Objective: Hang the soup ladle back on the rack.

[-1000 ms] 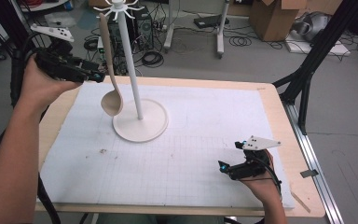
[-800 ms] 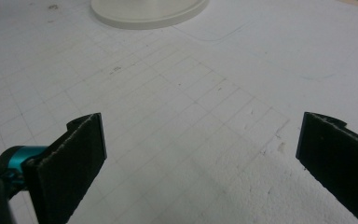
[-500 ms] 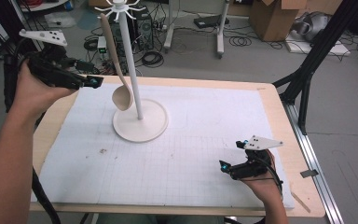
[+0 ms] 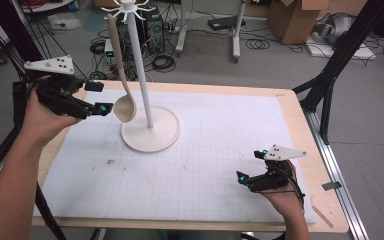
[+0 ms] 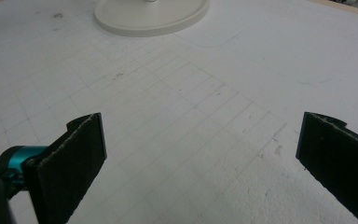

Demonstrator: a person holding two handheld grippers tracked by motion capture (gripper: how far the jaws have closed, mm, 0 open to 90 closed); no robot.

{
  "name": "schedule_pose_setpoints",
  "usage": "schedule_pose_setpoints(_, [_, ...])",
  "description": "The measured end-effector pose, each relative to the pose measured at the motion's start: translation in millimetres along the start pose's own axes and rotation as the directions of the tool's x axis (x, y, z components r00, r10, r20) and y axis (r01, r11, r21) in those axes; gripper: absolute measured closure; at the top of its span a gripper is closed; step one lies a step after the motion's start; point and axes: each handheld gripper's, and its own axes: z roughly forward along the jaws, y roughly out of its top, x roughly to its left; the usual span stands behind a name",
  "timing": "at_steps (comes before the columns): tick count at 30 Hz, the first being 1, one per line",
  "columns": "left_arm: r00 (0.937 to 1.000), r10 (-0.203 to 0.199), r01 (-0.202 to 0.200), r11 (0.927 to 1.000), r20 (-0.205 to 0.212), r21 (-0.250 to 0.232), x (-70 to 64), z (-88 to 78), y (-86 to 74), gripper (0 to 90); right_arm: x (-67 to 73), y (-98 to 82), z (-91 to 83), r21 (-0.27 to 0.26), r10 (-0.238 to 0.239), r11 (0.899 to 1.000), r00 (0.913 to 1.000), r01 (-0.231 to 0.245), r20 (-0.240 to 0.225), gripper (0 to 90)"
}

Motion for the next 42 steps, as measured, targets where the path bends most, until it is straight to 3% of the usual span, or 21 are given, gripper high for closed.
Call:
schedule_pose_setpoints(12, [0.9988,-0.018,0.02,0.9989,0.046,-0.043,-7.9,21.6,-46.8,9.6,-1.4,-1.1,-0.7,-0.001,0.007,1.0,1.0,-0.007,0.001,0.2])
schedule_pose_setpoints(20, [0.997,0.001,0.004,0.9978,0.078,-0.066,-18.6,33.0,-62.3,7.7,-2.0,-1.8,-1.3,0.001,0.012,1.0,0.9999,-0.012,0.004,0.2])
schedule_pose_setpoints(26, [0.99,0.011,0.007,0.9916,0.14,-0.129,-23.8,39.9,-77.6,6.4,-3.0,-2.6,0.3,0.006,0.008,1.0,1.0,-0.008,0.002,0.3])
schedule_pose_setpoints(32, [0.9861,0.017,0.008,0.989,0.166,-0.147,-29.8,47.2,-93.7,6.2,-3.8,-3.4,0.1,0.008,0.011,1.0,0.9999,-0.011,0.001,0.2])
schedule_pose_setpoints(35, [0.982,0.004,0.028,0.9864,0.189,-0.162,-33.6,52.0,-103.7,6.2,-3.9,-4.0,1.2,0.01,0.01,1.0,1.0,-0.01,0.001,0.2])
schedule_pose_setpoints(42, [0.981,-0.002,0.023,0.9937,0.194,-0.109,-40.0,65.8,-119.6,3.2,-3.8,-4.7,1.6,0.011,0.014,1.0,0.9999,-0.015,0.003,0.2])
